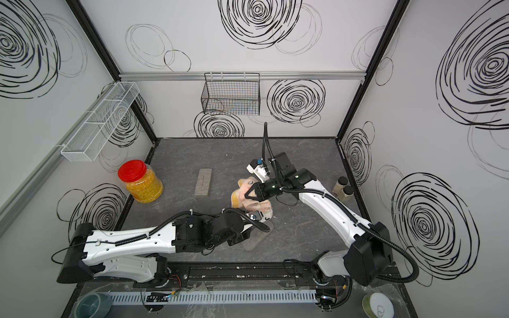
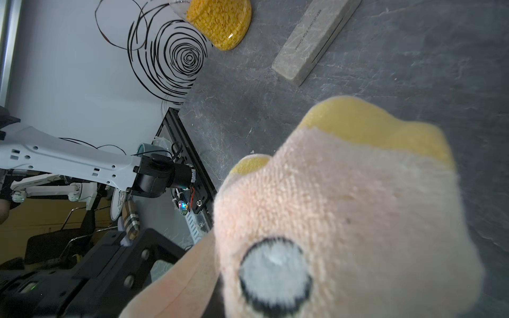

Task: Wipe the eyeglass case
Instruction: Wipe the dirt from the eyeglass case.

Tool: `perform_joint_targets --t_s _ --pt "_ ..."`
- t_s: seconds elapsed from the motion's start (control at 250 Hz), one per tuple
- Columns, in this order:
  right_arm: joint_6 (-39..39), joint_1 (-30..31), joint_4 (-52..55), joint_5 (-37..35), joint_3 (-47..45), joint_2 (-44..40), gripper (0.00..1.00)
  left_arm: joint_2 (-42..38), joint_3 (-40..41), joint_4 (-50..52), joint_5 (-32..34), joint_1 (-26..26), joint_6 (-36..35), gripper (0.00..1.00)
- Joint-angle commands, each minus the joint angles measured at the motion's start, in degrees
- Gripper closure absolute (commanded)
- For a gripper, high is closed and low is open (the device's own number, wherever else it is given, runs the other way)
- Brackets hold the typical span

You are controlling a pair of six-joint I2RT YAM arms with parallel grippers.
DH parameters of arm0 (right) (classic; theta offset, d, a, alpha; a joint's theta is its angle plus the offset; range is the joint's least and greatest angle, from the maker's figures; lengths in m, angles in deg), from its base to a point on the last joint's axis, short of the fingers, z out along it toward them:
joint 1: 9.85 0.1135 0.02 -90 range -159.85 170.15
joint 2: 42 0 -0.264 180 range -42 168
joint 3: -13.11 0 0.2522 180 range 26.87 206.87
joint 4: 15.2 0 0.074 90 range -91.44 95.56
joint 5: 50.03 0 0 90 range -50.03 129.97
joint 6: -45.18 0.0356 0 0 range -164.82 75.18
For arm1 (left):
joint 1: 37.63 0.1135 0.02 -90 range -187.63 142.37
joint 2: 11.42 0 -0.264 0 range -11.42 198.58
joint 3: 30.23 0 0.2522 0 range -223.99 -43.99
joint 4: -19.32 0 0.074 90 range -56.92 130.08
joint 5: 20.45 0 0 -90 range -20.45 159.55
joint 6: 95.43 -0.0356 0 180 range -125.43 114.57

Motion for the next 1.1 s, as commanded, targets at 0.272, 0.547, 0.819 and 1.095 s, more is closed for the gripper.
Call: perform_joint_targets --t_s 0.272,0.547,0.819,1.095 --pt "-1.06 -2.35 3.73 -1.54 -4.06 -11.36 1.00 -2.08 0.72 -3.16 2.11 3.36 0.78 0.45" --pt "-1.29 -8.14 6.41 -3.63 -7.67 -21.77 1.00 -3.43 3.14 -2.41 2.26 6.71 6.55 0.46" --pt "5.29 -10.10 -4.17 -20.34 -15.46 -27.21 1.00 -1.66 6.07 -3.66 -2.51 19.65 21.97 0.47" --pt "6.54 -10.08 -9.47 -22.94 -21.87 -32.20 1.00 8.70 5.89 -7.86 -3.81 29.74 29.41 0.47"
